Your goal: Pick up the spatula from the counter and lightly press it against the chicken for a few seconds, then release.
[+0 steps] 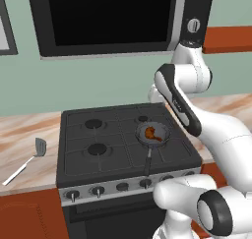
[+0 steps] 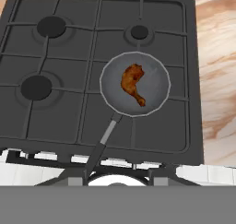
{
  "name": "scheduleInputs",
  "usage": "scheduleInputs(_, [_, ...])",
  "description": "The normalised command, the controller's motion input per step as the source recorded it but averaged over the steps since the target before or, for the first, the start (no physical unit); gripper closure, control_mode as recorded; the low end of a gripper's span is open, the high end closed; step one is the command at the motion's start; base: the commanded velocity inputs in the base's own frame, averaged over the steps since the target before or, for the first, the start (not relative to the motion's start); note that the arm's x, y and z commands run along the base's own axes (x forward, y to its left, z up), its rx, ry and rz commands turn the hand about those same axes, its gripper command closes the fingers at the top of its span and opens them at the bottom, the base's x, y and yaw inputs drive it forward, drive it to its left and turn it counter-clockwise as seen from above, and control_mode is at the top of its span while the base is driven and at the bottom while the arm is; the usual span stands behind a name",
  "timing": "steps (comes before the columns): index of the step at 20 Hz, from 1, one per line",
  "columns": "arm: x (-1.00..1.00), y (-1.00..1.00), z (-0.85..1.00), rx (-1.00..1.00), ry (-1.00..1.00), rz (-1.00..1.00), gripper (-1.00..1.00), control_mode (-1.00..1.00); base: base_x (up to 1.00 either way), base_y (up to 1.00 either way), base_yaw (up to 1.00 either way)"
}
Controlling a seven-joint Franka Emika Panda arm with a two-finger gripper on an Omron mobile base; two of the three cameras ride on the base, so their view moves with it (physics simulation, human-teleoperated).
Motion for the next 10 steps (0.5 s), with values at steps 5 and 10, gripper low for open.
scheduleInputs(5, [-0.25, 0.13, 0.0, 0.0, -0.06, 0.0, -1.0, -1.0, 0.0, 0.0, 0.0])
scheduleInputs(10, [-0.43, 0.29, 0.0, -0.01, -0.15, 0.0, -1.0, -1.0, 0.0, 0.0, 0.0])
